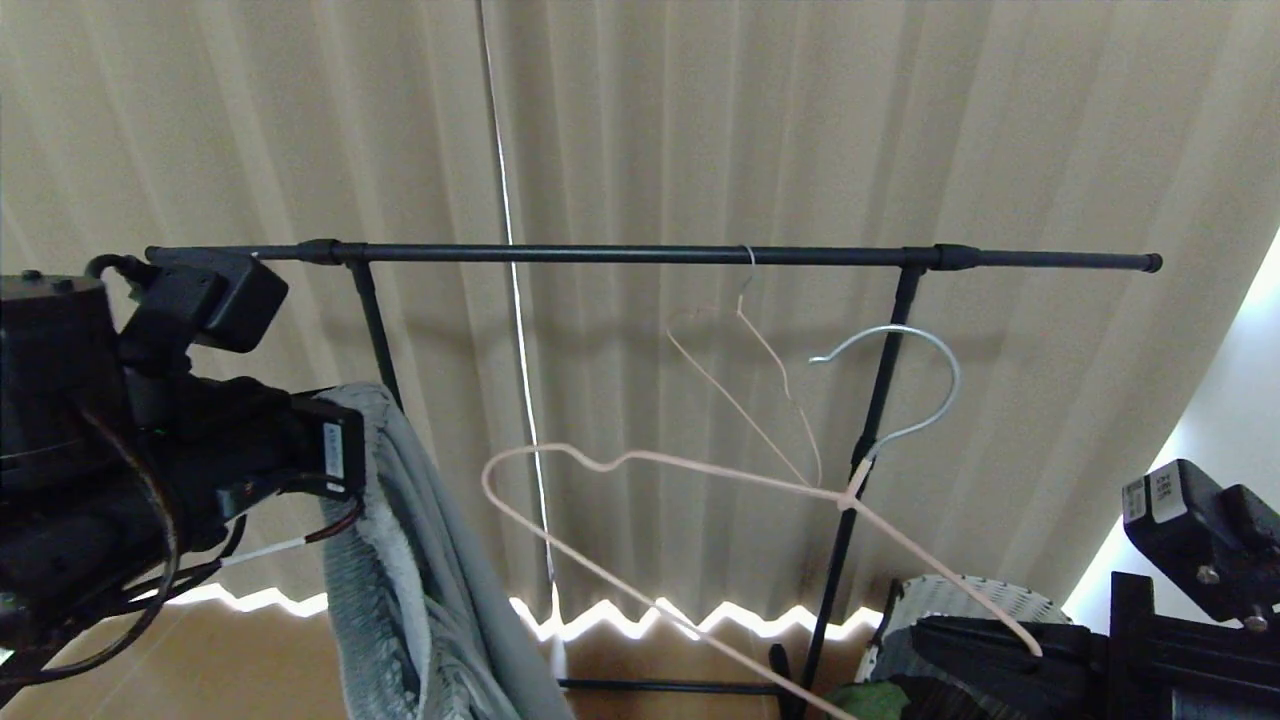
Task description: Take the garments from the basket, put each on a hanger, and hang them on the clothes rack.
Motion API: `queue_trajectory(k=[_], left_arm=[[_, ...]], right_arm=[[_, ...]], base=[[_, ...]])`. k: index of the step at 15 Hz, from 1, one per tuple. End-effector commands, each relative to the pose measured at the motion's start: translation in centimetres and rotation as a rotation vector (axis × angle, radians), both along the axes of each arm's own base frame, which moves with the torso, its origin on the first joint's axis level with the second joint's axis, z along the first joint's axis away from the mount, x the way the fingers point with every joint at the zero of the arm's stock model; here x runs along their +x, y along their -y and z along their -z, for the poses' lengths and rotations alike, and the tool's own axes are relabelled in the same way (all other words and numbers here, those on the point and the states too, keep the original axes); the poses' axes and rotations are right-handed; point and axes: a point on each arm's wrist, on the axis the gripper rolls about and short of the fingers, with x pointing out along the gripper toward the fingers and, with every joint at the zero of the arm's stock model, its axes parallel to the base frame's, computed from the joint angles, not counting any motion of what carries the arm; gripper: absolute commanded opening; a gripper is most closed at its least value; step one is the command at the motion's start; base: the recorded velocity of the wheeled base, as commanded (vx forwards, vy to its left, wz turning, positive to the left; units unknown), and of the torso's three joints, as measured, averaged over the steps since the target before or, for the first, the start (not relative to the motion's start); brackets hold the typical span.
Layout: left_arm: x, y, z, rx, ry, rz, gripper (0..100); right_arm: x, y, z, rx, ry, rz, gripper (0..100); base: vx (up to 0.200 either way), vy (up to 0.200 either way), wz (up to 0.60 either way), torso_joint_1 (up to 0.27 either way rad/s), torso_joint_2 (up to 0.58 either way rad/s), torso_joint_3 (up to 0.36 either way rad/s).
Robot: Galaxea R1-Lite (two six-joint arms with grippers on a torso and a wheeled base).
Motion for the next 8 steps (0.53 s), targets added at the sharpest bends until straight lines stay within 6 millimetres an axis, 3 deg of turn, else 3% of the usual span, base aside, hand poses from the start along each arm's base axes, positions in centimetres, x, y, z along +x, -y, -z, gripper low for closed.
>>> queue_trajectory(k=[1, 4, 8], left_arm=[[2.9, 1.7, 1.2, 0.007, -0.031, -0.048, 0], [3.1, 2.4, 1.1, 0.009, -0.026, -0.042, 0], [2.7, 3.2, 0.6, 0.009, -0.013, -0.011, 0]], right_arm=[[-0.2, -0.4, 0.1, 0.003, -0.01, -0.032, 0], [-0.5, -1.2, 0.3, -0.01, -0.022, -0.078, 0], [1.1, -3.1, 0.9, -0.058, -0.063, -0.077, 0]], base=[[0.0, 0.0, 0.0, 0.0, 0.0, 0.0], [0.0, 0.0, 0.0, 0.0, 0.0, 0.0], [0.0, 0.0, 0.0, 0.0, 0.0, 0.0]])
